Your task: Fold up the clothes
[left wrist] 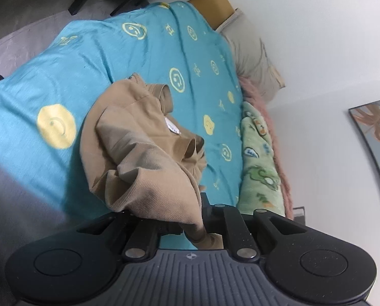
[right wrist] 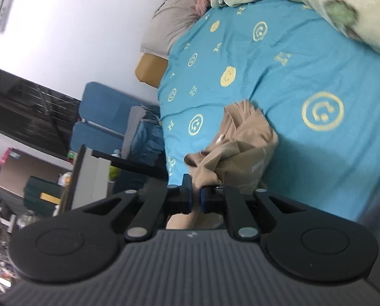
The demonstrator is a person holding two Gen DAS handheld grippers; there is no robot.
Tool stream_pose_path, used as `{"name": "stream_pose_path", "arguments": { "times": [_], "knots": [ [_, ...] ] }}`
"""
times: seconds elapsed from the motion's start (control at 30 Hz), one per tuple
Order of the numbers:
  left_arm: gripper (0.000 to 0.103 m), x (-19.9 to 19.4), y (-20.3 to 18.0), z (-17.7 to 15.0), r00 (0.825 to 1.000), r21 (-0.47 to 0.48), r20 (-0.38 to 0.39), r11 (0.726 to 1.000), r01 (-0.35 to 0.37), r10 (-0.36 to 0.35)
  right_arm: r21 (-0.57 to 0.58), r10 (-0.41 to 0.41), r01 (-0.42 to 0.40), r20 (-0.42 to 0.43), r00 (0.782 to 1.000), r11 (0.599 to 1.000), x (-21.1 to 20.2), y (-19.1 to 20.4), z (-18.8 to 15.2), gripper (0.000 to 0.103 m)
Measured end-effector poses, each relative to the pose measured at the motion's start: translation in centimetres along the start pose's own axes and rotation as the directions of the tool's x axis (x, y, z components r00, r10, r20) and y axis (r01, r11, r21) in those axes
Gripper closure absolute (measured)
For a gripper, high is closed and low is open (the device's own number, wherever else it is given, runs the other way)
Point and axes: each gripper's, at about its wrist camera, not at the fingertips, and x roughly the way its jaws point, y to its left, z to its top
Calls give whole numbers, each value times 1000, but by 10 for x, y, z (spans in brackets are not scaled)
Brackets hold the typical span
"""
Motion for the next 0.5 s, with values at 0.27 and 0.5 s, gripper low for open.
{"name": "stream_pose_path", "arguments": {
  "times": [0.27,0.5],
  "knots": [
    [88,84,-40,87,990,47,0,989,-142,142,13,-94,94,1,996,995,91,14,58,93],
    [88,169,-27,130,969,157,-6,957,-244,248,14,-175,176,-30,984,984,178,-11,86,93]
  ]
}}
